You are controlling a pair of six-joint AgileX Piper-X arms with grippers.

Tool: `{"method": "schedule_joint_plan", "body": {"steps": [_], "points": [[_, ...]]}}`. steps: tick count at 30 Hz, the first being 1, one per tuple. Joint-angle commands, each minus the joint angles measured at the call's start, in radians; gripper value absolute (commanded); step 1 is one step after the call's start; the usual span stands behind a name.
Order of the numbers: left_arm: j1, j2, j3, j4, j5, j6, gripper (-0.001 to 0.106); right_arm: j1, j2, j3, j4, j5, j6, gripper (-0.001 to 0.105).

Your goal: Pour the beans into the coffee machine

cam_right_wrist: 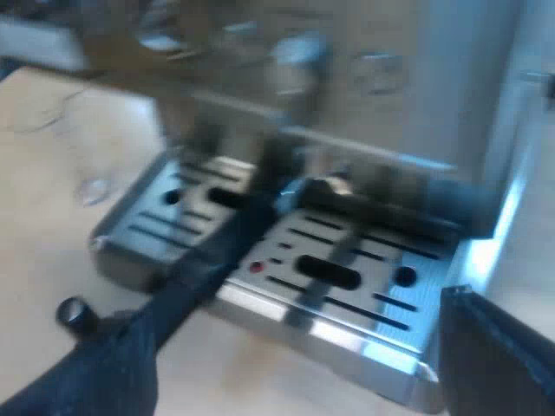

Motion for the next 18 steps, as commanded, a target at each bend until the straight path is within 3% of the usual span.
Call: {"method": "schedule_joint_plan", "body": {"steps": [1,4,11,18], "points": [[-0.004,-0.005,-0.009,-0.007,-0.01,-0.015,0.054,-0.134,-0.003,-0.012,0.018,-0.079,-0.01,0.068],[-0.004,-0.005,-0.009,-0.007,-0.008,-0.019,0.054,-0.277,-0.003,-0.012,0.05,-0.149,-0.01,0.068],[-0.017,-0.005,-0.009,-0.007,0.013,-0.019,0.054,-0.54,-0.031,-0.012,0.129,-0.16,-0.07,0.068],[-0.055,-0.005,-0.009,-0.007,0.013,-0.019,0.054,-0.626,-0.111,-0.012,0.159,-0.16,-0.136,0.068]]}}
